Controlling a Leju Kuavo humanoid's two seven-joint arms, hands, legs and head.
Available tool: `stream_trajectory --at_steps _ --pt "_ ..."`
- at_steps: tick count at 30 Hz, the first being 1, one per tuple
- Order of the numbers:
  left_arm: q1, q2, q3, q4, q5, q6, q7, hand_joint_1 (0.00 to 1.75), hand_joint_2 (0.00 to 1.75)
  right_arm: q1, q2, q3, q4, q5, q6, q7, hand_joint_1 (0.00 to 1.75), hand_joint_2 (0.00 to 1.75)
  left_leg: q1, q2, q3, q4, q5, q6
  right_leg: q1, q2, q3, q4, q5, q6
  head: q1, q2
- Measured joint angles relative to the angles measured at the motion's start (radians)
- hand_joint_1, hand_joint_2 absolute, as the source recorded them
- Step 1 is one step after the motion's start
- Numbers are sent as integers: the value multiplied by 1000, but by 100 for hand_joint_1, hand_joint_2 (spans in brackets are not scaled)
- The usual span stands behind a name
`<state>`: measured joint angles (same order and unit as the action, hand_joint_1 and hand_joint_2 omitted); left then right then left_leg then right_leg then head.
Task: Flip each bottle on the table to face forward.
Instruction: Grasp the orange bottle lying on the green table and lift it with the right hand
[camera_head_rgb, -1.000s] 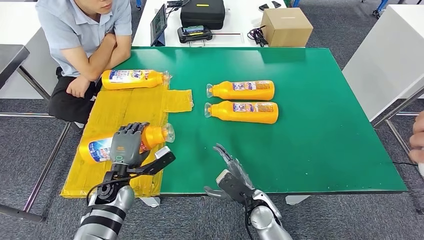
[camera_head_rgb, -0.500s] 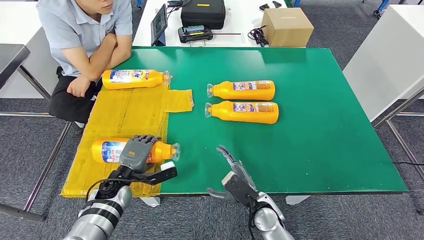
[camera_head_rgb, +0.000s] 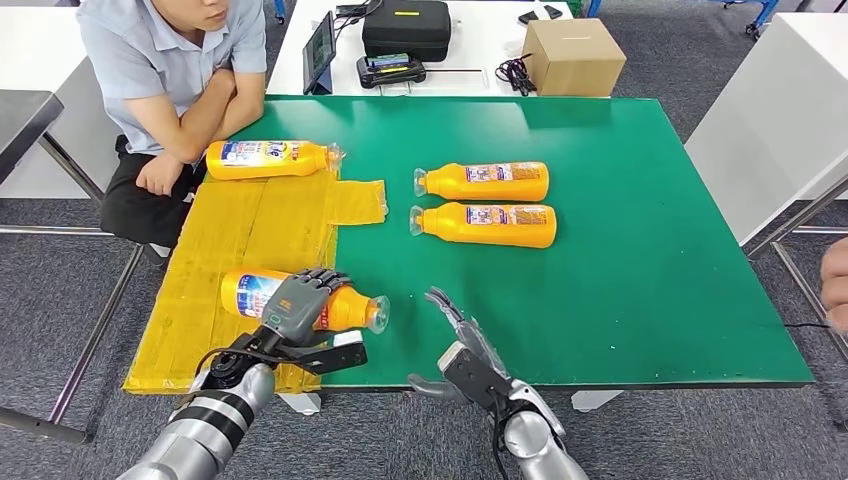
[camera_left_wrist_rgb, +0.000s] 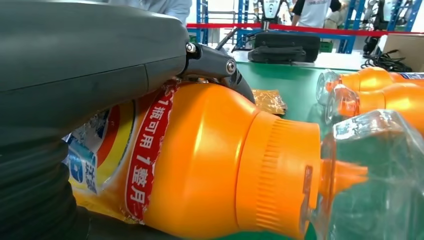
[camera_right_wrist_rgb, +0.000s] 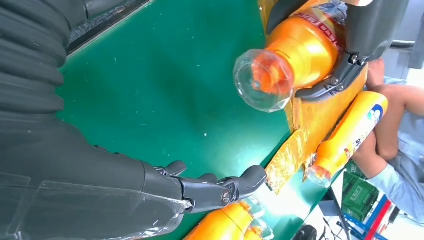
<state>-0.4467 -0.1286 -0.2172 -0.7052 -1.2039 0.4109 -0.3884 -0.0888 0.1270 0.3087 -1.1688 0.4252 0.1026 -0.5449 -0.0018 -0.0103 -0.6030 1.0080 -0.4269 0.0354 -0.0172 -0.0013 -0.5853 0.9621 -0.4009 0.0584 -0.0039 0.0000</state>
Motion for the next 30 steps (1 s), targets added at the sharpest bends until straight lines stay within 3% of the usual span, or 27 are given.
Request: stream_trajectory --at_steps 4,10,15,23,30 --pt "-6 3 -11 22 5 -35 55 0 175 0 0 0 4 -6 0 -3 0 175 0 1 0 0 0 0 0 0 0 0 0 0 0 0" --pt "-69 5 -22 102 -96 -95 246 0 175 -16 1 -15 26 -29 6 -9 0 175 0 0 4 0 0 0 0 0 4 0 0 0 0 0" --pt "-118 5 -29 162 -161 -136 340 0 175 -25 2 -51 57 -39 15 -11 0 175 0 0 10 -1 -1 -2 0 0 9 0 0 -3 0 0" --pt "-129 -1 -30 181 -211 -121 376 0 175 -22 7 -87 76 -27 16 -13 0 175 1 1 12 -1 3 -5 1 0 9 1 2 -6 0 0" --pt "-121 -12 -28 166 -228 -107 352 0 175 -15 12 -107 78 -13 14 -8 0 175 0 1 12 -1 3 -5 1 0 9 1 2 -5 0 0"
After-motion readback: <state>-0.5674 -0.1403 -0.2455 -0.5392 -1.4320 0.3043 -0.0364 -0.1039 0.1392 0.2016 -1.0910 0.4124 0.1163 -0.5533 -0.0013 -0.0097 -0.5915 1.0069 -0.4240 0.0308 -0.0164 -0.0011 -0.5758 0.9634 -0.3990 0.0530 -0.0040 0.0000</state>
